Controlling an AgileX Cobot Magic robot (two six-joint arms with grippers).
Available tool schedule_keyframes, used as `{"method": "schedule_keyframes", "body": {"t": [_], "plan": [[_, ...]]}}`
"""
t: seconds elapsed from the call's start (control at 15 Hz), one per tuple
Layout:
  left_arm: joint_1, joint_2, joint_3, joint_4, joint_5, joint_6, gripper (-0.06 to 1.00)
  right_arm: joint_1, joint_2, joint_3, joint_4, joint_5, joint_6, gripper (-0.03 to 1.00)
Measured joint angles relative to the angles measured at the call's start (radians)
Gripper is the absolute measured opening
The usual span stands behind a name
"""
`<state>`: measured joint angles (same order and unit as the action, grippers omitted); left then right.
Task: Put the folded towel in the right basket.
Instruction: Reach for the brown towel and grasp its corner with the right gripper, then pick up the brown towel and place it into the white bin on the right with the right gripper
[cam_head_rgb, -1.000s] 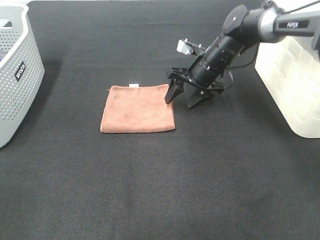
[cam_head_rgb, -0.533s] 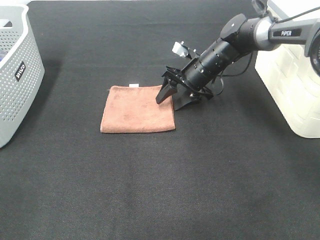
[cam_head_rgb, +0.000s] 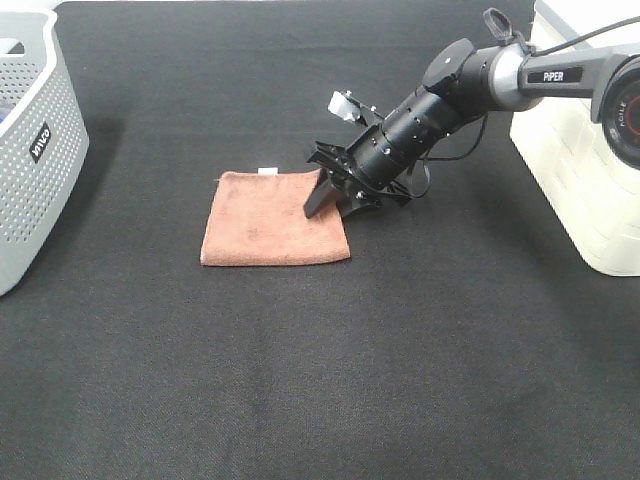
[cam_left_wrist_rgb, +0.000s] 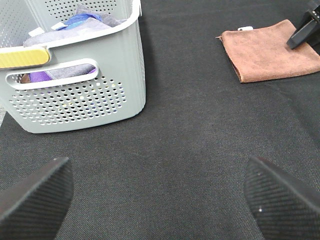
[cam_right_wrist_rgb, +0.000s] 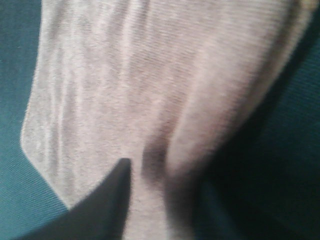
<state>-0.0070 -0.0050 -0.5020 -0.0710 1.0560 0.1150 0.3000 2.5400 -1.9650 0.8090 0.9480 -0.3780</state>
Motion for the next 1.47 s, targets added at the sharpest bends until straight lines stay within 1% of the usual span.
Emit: {"method": "schedule_keyframes", "body": {"t": [0.13,0.2,0.47,0.6,0.67,0.93,1.13,1.2,1.27,1.47], "plan": [[0.000,0.000,0.000,0.000,0.000,0.000,0.88,0.000,0.002,0.000,-0.011,-0.010,0.001,0.03],[0.000,0.000,0.000,0.000,0.000,0.000,0.88,0.000,0.002,0.000,-0.012,-0.009,0.001,0.00],[0.000,0.000,0.000,0.000,0.000,0.000,0.88,0.000,-0.022,0.000,-0.021,0.034,0.001,0.00],[0.000,0.000,0.000,0.000,0.000,0.000,0.88,0.000,-0.118,0.001,-0.050,0.067,0.001,0.00],[0.000,0.000,0.000,0.000,0.000,0.000,0.88,0.000,-0.118,0.001,-0.050,0.067,0.001,0.00],[0.000,0.000,0.000,0.000,0.000,0.000,0.88,0.000,-0.315,0.001,-0.156,0.096,0.005,0.00],[0.000,0.000,0.000,0.000,0.000,0.000,0.88,-0.003,-0.463,0.001,-0.282,0.100,0.037,0.00],[0.000,0.000,0.000,0.000,0.000,0.000,0.88,-0.015,-0.503,0.001,-0.310,0.104,0.045,0.00],[0.000,0.000,0.000,0.000,0.000,0.000,0.88,-0.055,-0.554,0.001,-0.333,0.115,0.066,0.00],[0.000,0.000,0.000,0.000,0.000,0.000,0.88,-0.201,-0.638,0.001,-0.345,0.135,0.098,0.00]]}}
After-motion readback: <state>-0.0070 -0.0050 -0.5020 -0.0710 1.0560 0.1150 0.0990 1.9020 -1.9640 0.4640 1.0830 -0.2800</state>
